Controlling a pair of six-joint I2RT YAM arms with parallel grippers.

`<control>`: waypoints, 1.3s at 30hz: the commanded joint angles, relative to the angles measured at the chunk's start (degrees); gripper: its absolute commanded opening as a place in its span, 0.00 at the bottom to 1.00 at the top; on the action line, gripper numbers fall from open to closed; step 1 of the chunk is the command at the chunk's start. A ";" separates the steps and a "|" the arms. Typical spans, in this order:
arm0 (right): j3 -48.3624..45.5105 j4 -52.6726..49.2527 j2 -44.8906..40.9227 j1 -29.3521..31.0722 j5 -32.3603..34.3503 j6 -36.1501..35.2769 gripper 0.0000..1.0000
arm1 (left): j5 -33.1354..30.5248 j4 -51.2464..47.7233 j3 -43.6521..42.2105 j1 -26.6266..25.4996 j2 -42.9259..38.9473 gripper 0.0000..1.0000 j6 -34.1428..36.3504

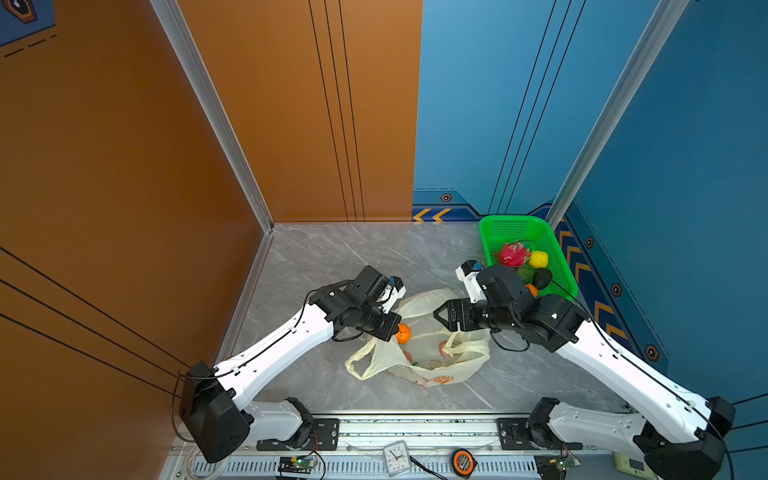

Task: Untie the knot of the plastic bag and take out the fruit
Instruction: 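Move the right gripper from the basket back into the bag mouth, then lower the right gripper into the bag toward the dark green lime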

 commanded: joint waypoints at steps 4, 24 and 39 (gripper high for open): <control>-4.99 7.07 4.20 8.28 7.79 5.28 0.81 | 1.11 -3.07 2.17 0.76 0.53 0.05 1.09; -15.46 29.43 19.55 20.74 4.14 9.90 0.84 | 2.84 -4.05 0.30 1.64 0.34 0.04 -0.16; -14.46 33.54 25.98 19.28 12.11 21.66 0.97 | 4.07 -8.08 -4.95 1.64 -3.92 0.05 1.79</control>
